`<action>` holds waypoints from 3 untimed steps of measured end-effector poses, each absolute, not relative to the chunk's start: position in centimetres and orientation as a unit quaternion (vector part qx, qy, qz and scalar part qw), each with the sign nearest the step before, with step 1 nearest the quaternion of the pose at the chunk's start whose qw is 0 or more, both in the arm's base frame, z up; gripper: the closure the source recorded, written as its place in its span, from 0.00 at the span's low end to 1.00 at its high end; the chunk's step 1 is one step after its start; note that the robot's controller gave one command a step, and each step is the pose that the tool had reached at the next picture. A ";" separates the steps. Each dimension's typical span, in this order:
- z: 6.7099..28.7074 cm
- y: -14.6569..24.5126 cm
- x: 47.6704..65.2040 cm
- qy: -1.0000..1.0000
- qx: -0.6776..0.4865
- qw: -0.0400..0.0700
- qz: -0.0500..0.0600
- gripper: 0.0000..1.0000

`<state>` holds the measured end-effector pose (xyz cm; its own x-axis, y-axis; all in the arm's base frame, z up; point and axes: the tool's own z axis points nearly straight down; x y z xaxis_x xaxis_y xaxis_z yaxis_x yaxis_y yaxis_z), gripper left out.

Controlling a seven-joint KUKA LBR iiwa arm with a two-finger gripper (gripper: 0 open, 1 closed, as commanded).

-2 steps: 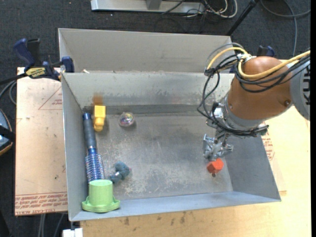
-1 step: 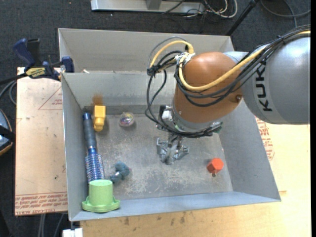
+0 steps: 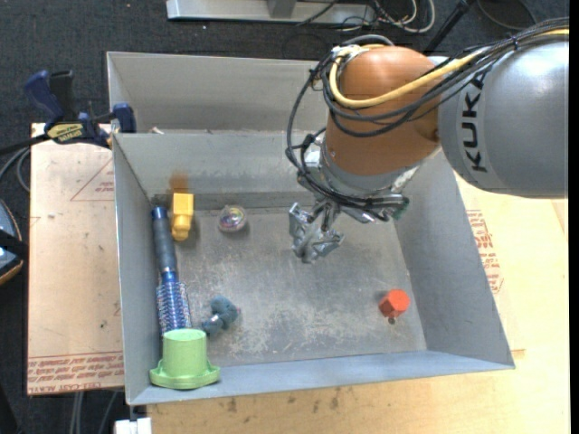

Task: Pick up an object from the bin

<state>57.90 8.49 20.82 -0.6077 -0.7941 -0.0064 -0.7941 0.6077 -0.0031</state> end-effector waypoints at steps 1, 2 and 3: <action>15.6 5.3 48.3 0.895 -0.446 -0.005 0.002 1.00; 17.3 -2.1 48.7 0.940 -0.342 0.001 0.000 1.00; 17.3 -1.9 48.7 0.939 -0.344 0.001 0.000 0.00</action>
Offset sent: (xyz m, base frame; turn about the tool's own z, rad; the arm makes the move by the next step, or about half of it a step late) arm -0.0918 -0.0318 -0.0492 -0.0056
